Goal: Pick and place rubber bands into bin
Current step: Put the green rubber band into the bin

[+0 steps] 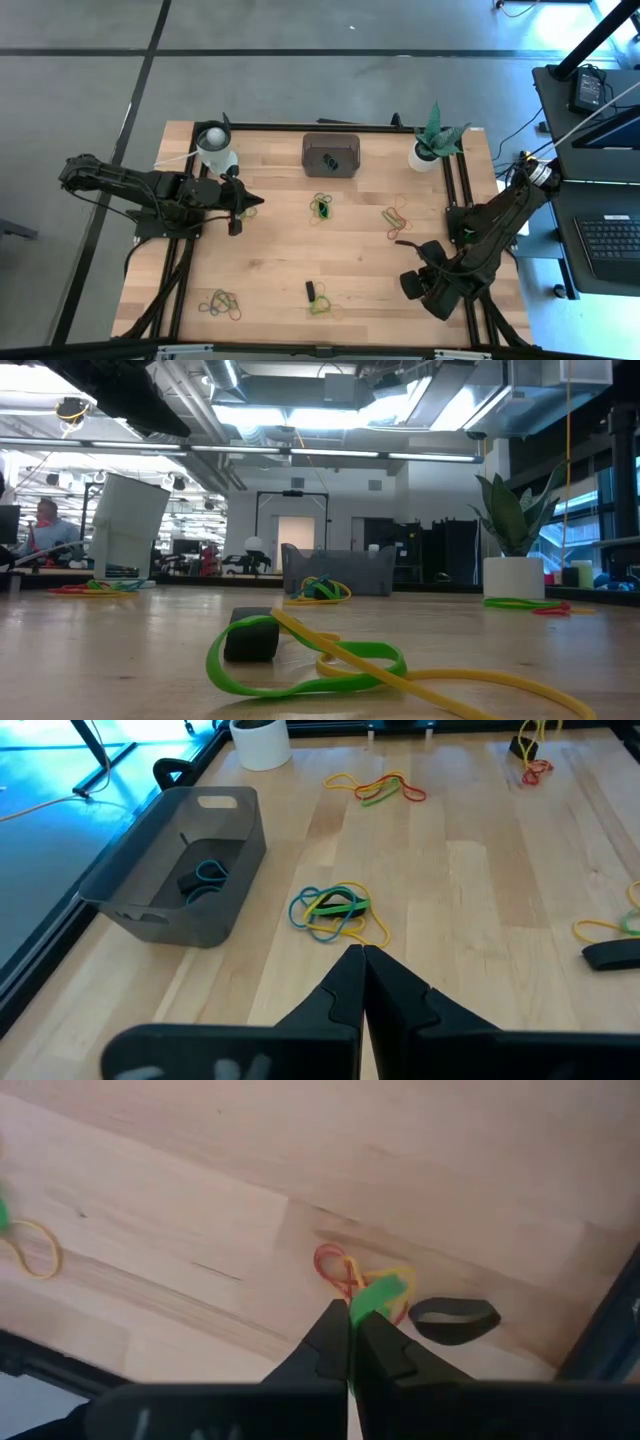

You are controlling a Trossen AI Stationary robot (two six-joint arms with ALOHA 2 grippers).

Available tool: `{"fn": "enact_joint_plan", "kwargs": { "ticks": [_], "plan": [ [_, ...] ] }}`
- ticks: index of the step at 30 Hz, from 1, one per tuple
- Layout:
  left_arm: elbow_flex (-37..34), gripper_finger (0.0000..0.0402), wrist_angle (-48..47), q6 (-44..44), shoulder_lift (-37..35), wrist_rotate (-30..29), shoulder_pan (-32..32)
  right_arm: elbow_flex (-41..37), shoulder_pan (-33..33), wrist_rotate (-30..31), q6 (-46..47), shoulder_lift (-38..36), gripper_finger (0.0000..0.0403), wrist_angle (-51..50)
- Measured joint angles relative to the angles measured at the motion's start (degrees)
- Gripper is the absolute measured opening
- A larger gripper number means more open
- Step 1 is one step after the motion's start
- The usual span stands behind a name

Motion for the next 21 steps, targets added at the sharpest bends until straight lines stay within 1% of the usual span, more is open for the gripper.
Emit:
{"fn": "enact_joint_plan", "kwargs": {
  "ticks": [4, 7, 12, 15, 17, 21],
  "plan": [
    [0.00, 0.0002, 0.00, 0.00, 0.01, 0.00, 0.01, 2.01, 0.04, 3.37, -0.31, -1.02, 0.0002, -0.79],
    [0.00, 0.0003, 0.00, 0.00, 0.00, -0.02, 0.02, 4.63, 0.02, 5.80, -0.96, -1.41, 0.0002, -4.00],
    [0.00, 0.0002, 0.00, -0.02, 0.00, -0.03, 0.01, 10.75, 0.01, 6.23, -1.77, -1.43, 0.0002, -11.99],
    [0.00, 0.0002, 0.00, 0.00, 0.00, -0.02, 0.00, 14.63, 0.61, 8.35, -1.88, -1.45, 0.0002, -16.42],
    [0.00, 0.0003, 0.00, -0.02, 0.01, -0.02, 0.01, 16.46, 0.98, 9.53, -1.86, -1.47, 0.0002, -18.24],
    [0.00, 0.0002, 0.00, -0.02, 0.01, -0.02, 0.01, 17.78, 1.16, 9.56, -1.89, -1.47, 0.0002, -19.04]
  ]
}}
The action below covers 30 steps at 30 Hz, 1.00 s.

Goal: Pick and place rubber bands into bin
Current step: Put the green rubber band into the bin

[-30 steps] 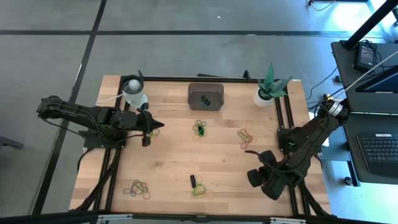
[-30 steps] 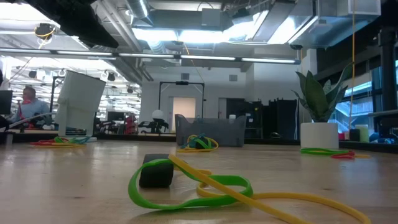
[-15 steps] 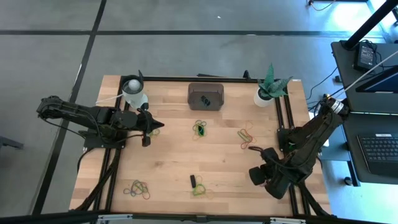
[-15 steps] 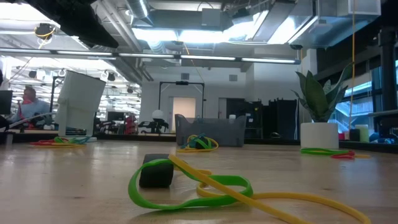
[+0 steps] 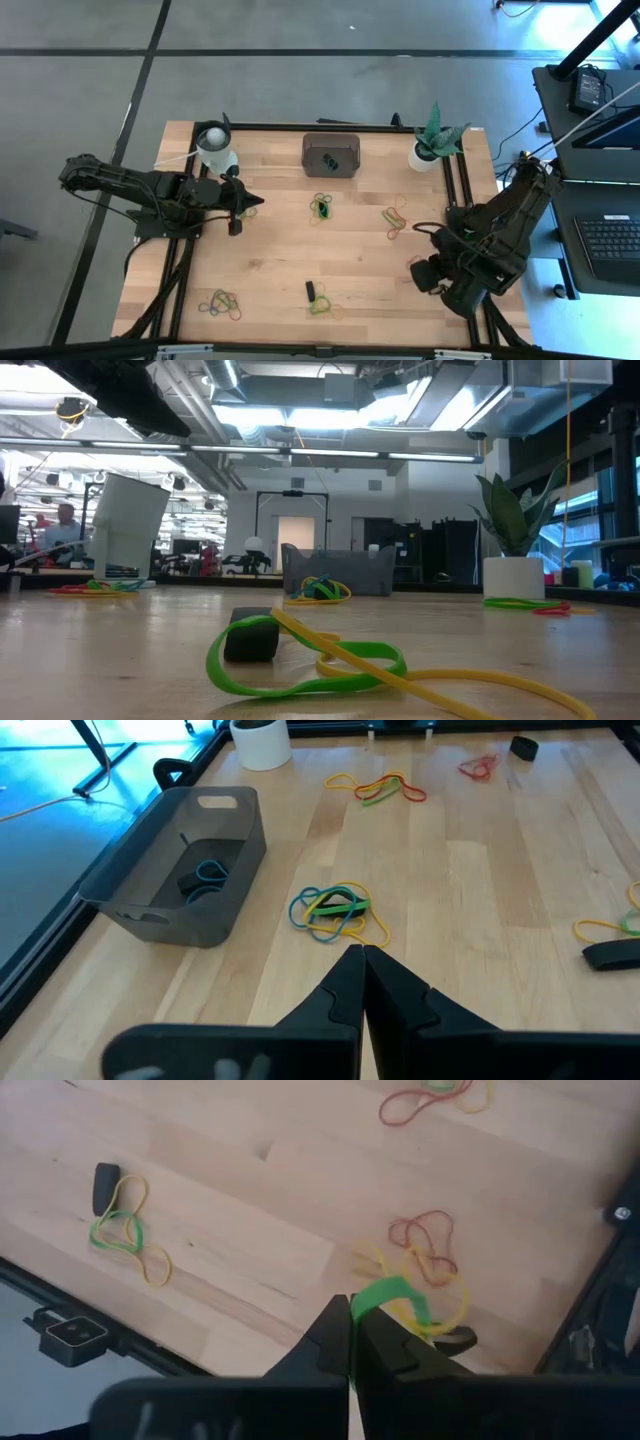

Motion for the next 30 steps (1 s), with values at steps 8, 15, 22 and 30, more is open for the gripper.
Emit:
{"fn": "enact_joint_plan", "kwargs": {
  "ticks": [8, 15, 22, 30],
  "plan": [
    [0.00, 0.0002, 0.01, 0.02, -0.01, 0.00, 0.01, -0.22, 0.37, -0.14, -0.04, 0.04, 0.0002, 1.45],
    [0.00, 0.0002, 0.00, 0.02, -0.01, -0.55, 0.01, -11.74, -0.15, -3.67, 0.44, 0.04, 0.0002, 12.28],
    [0.00, 0.0003, 0.00, 0.48, -0.01, -0.61, 0.00, -29.95, -0.15, -4.10, 1.95, 0.11, 0.0002, 42.00],
    [0.00, 0.0003, 0.00, 0.47, -0.01, -0.63, -0.01, -38.33, -1.60, -3.68, 2.00, 0.11, 0.0002, 55.86]
  ]
}}
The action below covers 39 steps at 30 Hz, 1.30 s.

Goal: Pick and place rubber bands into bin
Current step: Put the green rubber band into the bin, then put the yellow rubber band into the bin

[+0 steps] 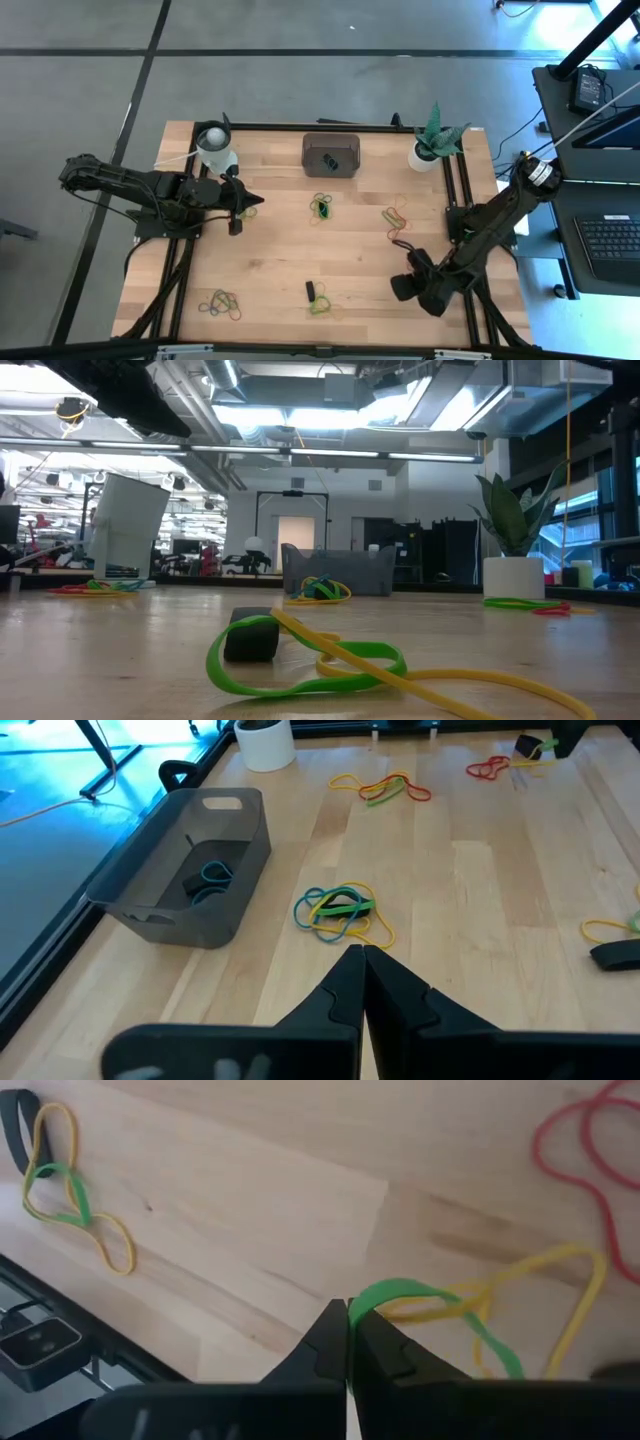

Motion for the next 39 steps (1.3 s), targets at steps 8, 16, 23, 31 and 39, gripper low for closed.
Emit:
{"fn": "enact_joint_plan", "kwargs": {
  "ticks": [8, 16, 23, 31, 39],
  "plan": [
    [0.00, 0.0003, 0.00, -0.62, 0.00, 0.00, 0.00, -0.36, -1.19, 0.04, -2.25, 0.00, 0.0012, 1.28],
    [0.00, 0.0003, 0.00, -0.60, 0.00, -0.43, 0.01, -0.36, -1.28, -0.26, -3.40, 0.00, 0.0013, 2.54],
    [0.00, 0.0002, 0.00, -0.61, 0.02, -0.56, -0.01, -0.36, -1.28, -0.42, -3.44, 0.00, 0.0036, 2.83],
    [0.00, 0.0002, 0.00, -0.60, 0.00, -0.61, 0.01, -0.36, -1.28, -0.46, -3.60, 0.00, 0.0121, 2.85],
    [0.00, 0.0002, 0.00, -0.52, 0.01, -0.66, 0.01, -0.36, -1.27, -0.65, -5.01, 0.00, 0.0144, 2.78]
  ]
}}
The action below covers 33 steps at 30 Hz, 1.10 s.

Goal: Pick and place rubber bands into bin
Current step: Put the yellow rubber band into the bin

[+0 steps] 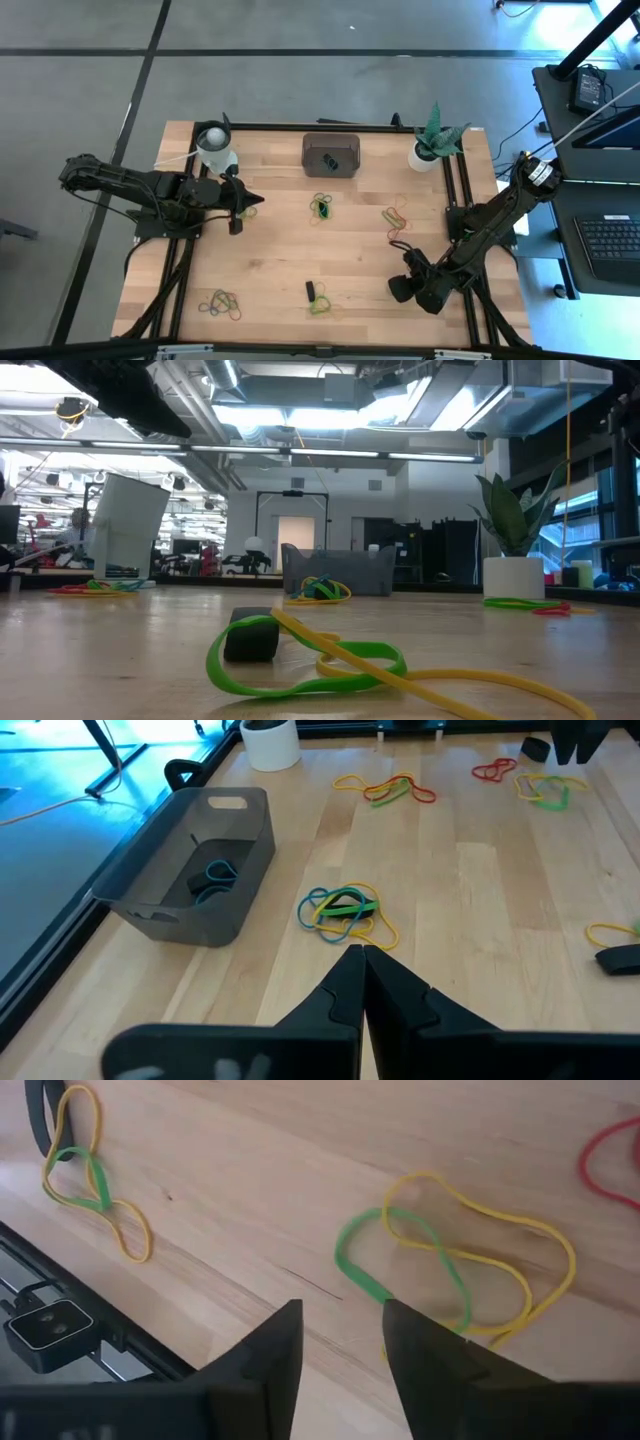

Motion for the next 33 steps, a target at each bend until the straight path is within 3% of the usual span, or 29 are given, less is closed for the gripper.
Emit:
{"fn": "enact_joint_plan", "kwargs": {
  "ticks": [7, 19, 33],
  "plan": [
    [0.00, 0.0003, 0.00, 0.00, 0.00, -0.06, 0.00, 0.02, 0.01, -5.77, 1.64, 0.00, 0.0145, -4.88],
    [0.00, 0.0002, 0.00, -0.09, 0.00, -1.81, 0.00, 0.04, -3.11, -2.34, -0.75, 1.04, 0.0137, -9.70],
    [0.00, 0.0003, 0.07, -1.10, 0.01, -1.75, 0.00, 0.04, -7.68, -7.38, -37.76, 5.33, 0.0077, -8.65]
  ]
}}
